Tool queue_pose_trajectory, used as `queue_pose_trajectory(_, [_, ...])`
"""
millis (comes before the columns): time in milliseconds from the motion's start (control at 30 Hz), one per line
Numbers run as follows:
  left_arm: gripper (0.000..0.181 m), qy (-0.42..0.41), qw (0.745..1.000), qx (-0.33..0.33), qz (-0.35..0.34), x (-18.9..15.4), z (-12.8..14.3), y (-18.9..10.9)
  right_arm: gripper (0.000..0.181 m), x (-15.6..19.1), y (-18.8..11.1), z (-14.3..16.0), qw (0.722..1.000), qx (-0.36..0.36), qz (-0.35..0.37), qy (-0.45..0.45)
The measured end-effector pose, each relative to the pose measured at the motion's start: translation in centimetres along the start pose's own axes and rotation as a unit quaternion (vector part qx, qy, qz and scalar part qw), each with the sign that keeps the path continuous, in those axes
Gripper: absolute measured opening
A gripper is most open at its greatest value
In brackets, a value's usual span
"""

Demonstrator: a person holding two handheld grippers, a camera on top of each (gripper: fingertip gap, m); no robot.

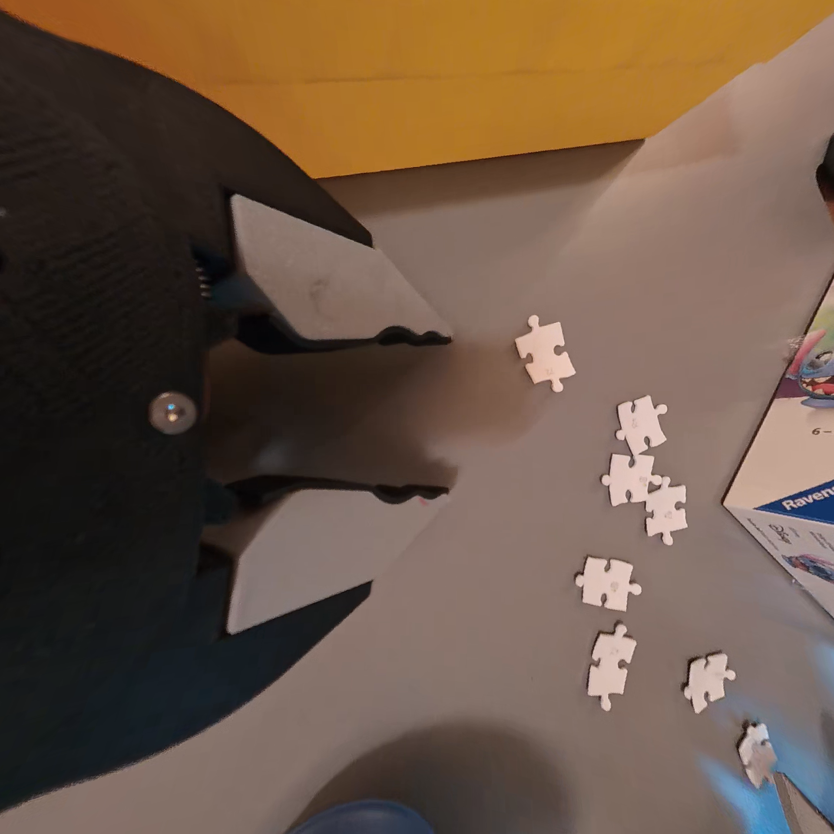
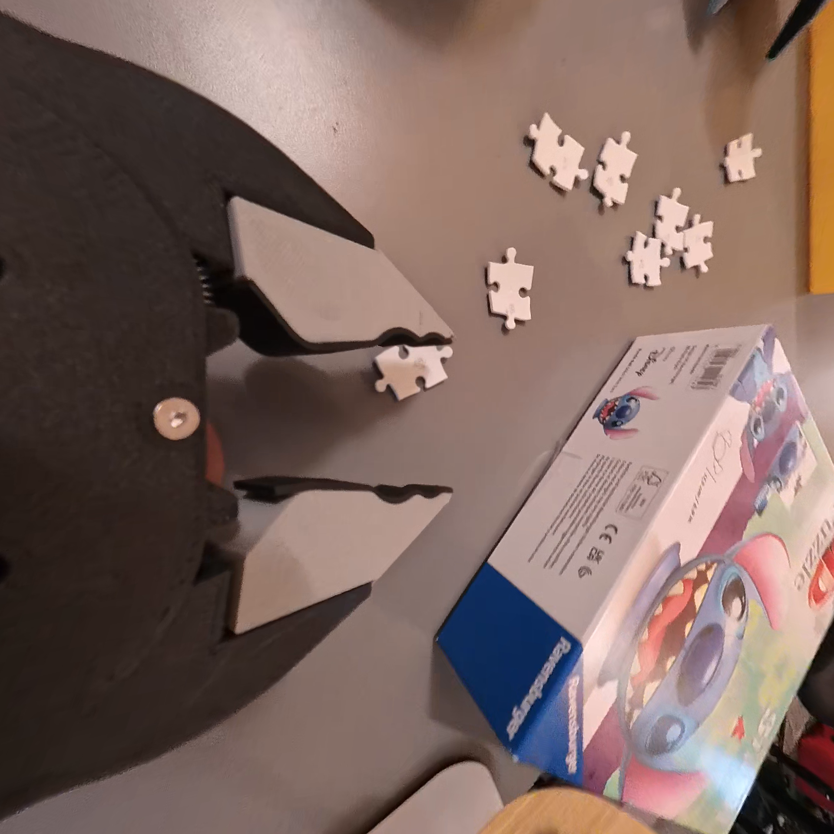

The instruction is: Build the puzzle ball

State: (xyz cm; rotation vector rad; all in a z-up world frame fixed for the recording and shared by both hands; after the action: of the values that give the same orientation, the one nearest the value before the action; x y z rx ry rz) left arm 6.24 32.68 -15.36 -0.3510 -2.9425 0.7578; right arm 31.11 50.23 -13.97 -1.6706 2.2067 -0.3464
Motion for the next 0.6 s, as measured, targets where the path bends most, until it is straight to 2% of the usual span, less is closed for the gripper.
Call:
queue_pose_trajectory(100, [0.064,0.004,1.0,0.024,0.003,0.1,0.6,0.4,0.06,0.6,0.6,0.2,0.999,0.014,-0.009,-0.029])
queue_pose_trajectory(267, [0.065,-0.012,0.999,0.028,0.012,0.3,0.8,0.4,0.062,0.9,1.0,0.2,0.999,0.018,-0.014,-0.042])
queue_pose_trajectory(600, [0.065,0.014,1.0,0.018,0.01,-0.1,0.5,0.2,0.061,0.3,-0.4,-0.6,0.999,-0.026,-0.018,0.014])
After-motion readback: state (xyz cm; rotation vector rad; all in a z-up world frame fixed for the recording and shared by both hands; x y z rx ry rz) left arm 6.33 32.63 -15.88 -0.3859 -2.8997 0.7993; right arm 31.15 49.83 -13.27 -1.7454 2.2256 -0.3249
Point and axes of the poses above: each gripper's, where its closed fingertips meet, y out along the fingers, z out of its underside, x = y × z across the jaws, the point moved 1 cm from there along -y, back along the fingers, and after that the axes turned 10 degrees about -x, right-handed, at the moved point
